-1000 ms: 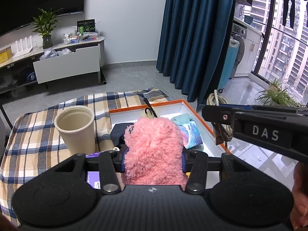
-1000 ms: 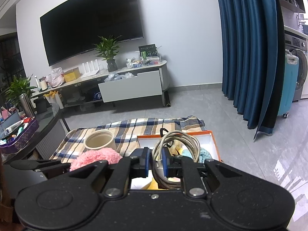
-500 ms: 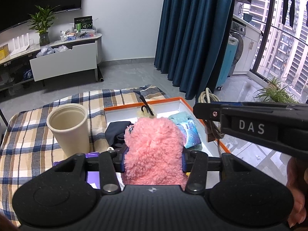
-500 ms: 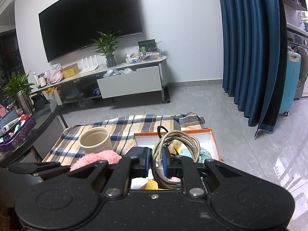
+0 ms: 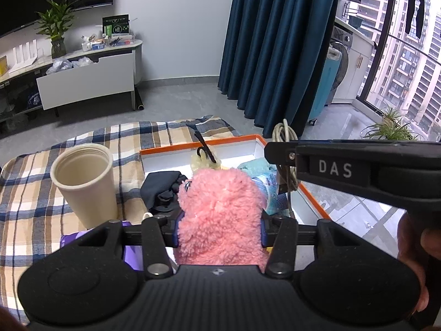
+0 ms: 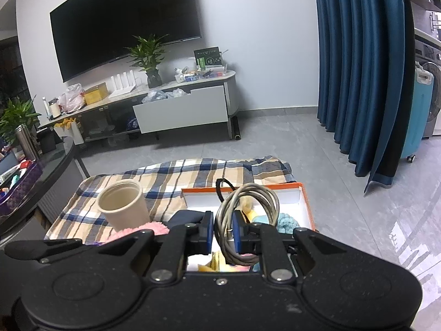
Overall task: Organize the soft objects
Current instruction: 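Open both tools to drop the hat and cable into the box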
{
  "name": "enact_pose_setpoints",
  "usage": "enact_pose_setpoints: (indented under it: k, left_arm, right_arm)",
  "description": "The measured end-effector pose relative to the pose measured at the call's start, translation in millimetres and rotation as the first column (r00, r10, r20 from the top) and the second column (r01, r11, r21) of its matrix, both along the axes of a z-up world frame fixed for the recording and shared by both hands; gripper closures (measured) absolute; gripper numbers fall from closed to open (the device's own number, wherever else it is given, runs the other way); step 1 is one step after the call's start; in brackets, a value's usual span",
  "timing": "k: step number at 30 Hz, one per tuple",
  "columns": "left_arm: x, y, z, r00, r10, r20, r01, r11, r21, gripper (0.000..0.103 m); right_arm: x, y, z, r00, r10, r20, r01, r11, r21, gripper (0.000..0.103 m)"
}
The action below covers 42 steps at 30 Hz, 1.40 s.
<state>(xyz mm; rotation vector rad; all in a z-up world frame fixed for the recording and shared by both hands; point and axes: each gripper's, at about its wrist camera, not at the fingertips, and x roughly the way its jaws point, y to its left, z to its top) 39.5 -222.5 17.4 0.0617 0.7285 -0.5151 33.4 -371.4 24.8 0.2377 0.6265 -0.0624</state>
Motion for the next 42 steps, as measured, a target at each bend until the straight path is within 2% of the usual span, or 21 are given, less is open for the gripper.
enact_pose_setpoints:
  k: [4,8,10,19,22,23,26,31,34,36,42]
  left_arm:
    - [3.7,-4.5,-3.1,1.0,-0.009,-0.008,0.009,1.0,-0.003,0.054]
    - [7.7,-6.7,-7.6,1.0,-0.013,-0.022,0.013,1.0,0.001,0.054]
    - [8.3,-6.4,-9.3,0.999,-0.016,-0.029,0.016,1.0,0.0,0.054]
    - [8.6,-16.7,-10.6,0.995,-0.082,-0.053,0.08,0.996,-0.046,0.053]
    - [4.5,-20.1,-9.5,0.992,-0.12,-0.047,0.116,0.989,-0.089,0.039]
    - [3.1,-20.7,-9.6,0.993,-0.115,-0.039,0.111,0.99,-0.083,0.028]
    - [-0.5,-18.8,-7.9,0.995,-0.1,-0.03,0.098,0.992,-0.076,0.027]
    - [-5.5,-9.0,0.9,0.999,-0.037,-0.015,0.037,0.998,-0.054,0.017]
    - [-8.0,-1.8,5.5,1.0,0.005,-0.007,-0.005,0.999,-0.041,0.012]
    - [-11.5,4.0,8.9,0.999,0.036,-0.004,-0.036,0.999,-0.036,0.007]
    - [-24.4,16.7,16.5,0.992,0.129,0.002,-0.129,0.992,0.002,0.0]
  right_arm:
    - [9.5,-3.3,-4.7,1.0,0.001,-0.015,-0.001,1.0,-0.001,0.085]
    - [19.8,-7.1,-8.8,1.0,-0.013,-0.022,0.013,1.0,-0.006,0.078]
    - [22.8,-9.8,-11.0,0.999,-0.015,-0.028,0.015,1.0,0.002,0.077]
    - [8.0,-20.2,-5.0,0.998,-0.058,0.014,0.058,0.998,0.002,0.076]
    - [-0.8,-23.6,1.6,0.997,-0.066,0.033,0.066,0.998,0.002,0.075]
    - [-3.6,-24.1,3.3,0.997,-0.065,0.038,0.065,0.998,0.004,0.074]
    - [-11.6,-23.5,7.9,0.996,-0.069,0.049,0.069,0.998,-0.001,0.074]
    - [-27.1,-22.2,15.6,0.995,-0.076,0.069,0.076,0.997,0.003,0.069]
    - [-38.2,-18.5,20.5,0.994,-0.077,0.08,0.078,0.997,-0.002,0.064]
    - [-44.6,-16.5,23.4,0.993,-0.08,0.086,0.081,0.997,-0.004,0.056]
    - [-64.7,-8.8,24.4,0.993,-0.086,0.081,0.087,0.996,-0.003,0.047]
